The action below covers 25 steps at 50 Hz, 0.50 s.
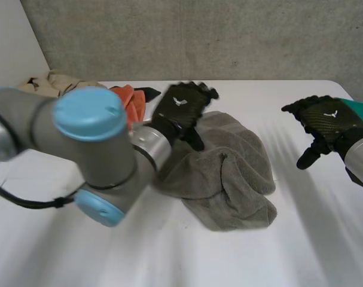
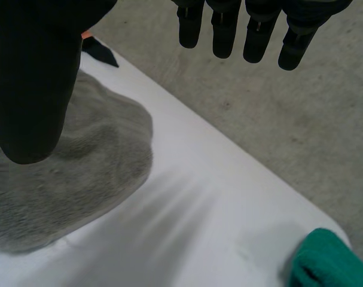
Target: Fold the laundry.
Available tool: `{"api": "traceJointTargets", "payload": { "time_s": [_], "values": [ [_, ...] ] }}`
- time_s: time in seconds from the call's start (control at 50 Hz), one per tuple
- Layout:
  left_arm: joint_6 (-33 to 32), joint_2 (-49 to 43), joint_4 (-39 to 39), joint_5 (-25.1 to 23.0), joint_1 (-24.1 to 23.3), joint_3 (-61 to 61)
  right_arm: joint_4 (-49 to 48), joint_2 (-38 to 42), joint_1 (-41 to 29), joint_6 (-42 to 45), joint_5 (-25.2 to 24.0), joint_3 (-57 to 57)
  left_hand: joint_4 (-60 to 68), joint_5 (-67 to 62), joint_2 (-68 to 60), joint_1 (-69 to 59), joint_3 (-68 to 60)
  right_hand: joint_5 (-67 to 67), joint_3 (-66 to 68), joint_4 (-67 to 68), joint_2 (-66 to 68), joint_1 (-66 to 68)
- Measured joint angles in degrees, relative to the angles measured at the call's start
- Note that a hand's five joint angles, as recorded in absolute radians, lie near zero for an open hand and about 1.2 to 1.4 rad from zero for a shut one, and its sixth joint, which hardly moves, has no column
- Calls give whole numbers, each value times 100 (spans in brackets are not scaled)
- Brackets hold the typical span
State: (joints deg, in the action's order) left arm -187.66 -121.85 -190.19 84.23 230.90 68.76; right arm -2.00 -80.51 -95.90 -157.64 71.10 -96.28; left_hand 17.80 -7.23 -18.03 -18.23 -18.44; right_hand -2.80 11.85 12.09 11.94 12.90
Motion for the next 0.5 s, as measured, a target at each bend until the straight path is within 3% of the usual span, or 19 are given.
{"api": "traceJointTargets", "payload": {
  "time_s": [0.14, 0.32, 0.38, 0.5],
  "values": [
    [-12, 660, 295, -60, 514, 859, 473, 15, -245, -45, -14, -92, 0, 0, 0, 0, 0, 0, 0, 0, 0, 0],
    [-27, 690, 474, -337, 986, 1650, 442, 66, -692, -304, -58, -396, 11, -28, -15, -11, -6, 0, 0, 0, 0, 1],
    [-87, 317, 474, -873, 1270, 1684, -109, 265, -1116, -476, -20, -592, 209, -304, -181, -143, -114, -6, 20, 11, 15, 3],
    [-622, -271, 472, -1394, 1466, 1392, -687, 724, -1459, -533, 178, -604, 492, -585, -466, -451, -425, -444, 544, 511, 529, 380]
  ]
}}
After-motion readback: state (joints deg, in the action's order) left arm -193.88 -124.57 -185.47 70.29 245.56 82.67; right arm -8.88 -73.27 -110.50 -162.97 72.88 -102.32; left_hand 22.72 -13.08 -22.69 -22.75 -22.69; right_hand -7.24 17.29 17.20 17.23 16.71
